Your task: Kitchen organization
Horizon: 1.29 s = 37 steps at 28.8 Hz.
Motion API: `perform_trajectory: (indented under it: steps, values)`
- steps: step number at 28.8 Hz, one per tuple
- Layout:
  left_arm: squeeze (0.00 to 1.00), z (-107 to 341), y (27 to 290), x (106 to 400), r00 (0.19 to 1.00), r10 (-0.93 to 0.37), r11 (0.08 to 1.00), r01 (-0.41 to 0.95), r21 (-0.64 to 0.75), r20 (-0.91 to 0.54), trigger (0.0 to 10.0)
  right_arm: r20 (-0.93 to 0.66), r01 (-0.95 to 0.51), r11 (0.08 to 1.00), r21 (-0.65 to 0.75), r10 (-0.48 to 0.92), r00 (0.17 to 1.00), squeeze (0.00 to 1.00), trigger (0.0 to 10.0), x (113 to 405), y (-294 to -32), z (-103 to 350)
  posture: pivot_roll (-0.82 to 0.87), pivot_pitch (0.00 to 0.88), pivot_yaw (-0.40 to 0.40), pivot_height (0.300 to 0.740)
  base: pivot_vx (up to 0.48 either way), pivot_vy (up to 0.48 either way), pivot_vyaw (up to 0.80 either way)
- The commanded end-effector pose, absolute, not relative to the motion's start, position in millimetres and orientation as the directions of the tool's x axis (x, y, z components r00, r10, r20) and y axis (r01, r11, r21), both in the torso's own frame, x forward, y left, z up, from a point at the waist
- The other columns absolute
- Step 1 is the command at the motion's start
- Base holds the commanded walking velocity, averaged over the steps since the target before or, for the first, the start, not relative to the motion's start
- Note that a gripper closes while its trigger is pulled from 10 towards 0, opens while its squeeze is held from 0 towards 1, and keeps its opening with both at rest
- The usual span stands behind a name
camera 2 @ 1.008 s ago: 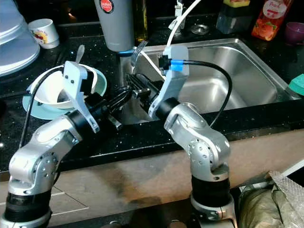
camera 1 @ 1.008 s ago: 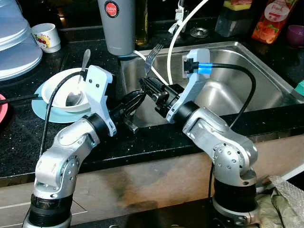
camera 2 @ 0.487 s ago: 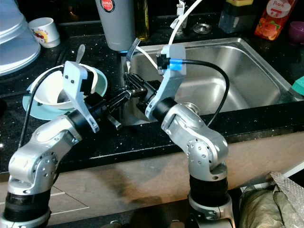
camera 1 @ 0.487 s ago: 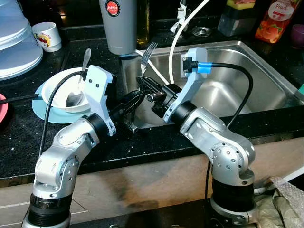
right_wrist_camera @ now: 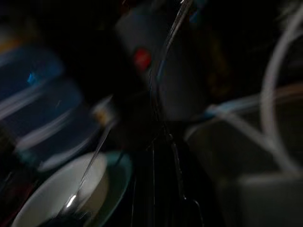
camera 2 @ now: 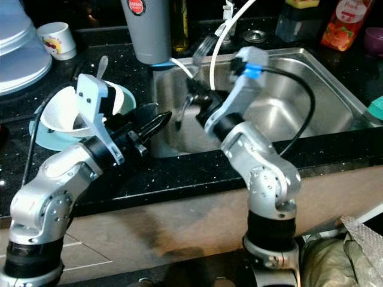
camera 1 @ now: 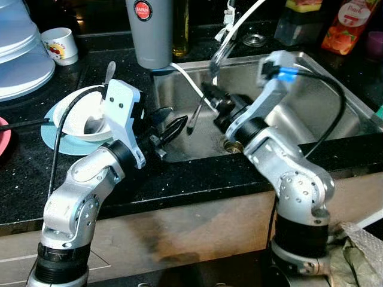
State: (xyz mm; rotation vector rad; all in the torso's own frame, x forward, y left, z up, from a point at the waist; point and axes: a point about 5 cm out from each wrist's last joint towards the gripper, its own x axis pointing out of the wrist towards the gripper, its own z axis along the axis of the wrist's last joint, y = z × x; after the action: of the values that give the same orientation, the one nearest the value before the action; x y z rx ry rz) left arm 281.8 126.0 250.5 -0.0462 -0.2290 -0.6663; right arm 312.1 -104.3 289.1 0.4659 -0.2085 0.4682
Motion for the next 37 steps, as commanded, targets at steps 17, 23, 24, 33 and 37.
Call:
perform_trajectory:
  steps: [17,23,24,33,37]
  values:
    - [0.00,256.1,128.8,276.1,0.725,-0.661,0.750,0.645,0.145,0.195,10.0,0.372,-0.366,0.924,0.115,0.302,0.878,0.00,0.0,342.8,-131.3,307.1,0.03,0.164,-0.026,0.740,0.000,0.000,0.00]
    - [0.00,259.2,126.0,272.4,0.701,-0.690,0.724,0.668,0.170,0.181,10.0,0.372,-0.364,0.928,0.075,0.313,0.874,0.00,0.0,349.8,-133.1,306.0,0.04,0.178,-0.026,0.740,0.000,0.000,0.00]
    - [0.00,259.3,126.9,272.3,0.702,-0.690,0.724,0.667,0.177,0.175,10.0,0.373,-0.363,0.929,0.067,0.314,0.873,0.00,0.0,351.2,-133.7,305.7,0.05,0.180,-0.026,0.740,0.000,0.000,0.00]
    - [0.00,259.6,127.2,271.8,0.662,-0.742,0.667,0.712,0.218,0.107,10.0,0.280,-0.327,0.945,-0.001,0.314,0.907,0.00,0.0,360.5,-141.3,288.1,0.06,0.183,-0.003,0.740,0.000,0.000,0.00]
    - [0.00,259.5,124.3,272.4,0.617,-0.785,0.611,0.754,0.241,0.060,10.0,0.185,-0.334,0.941,-0.061,0.339,0.922,0.00,0.0,366.4,-145.1,272.5,0.06,0.181,0.002,0.740,0.000,0.000,0.00]
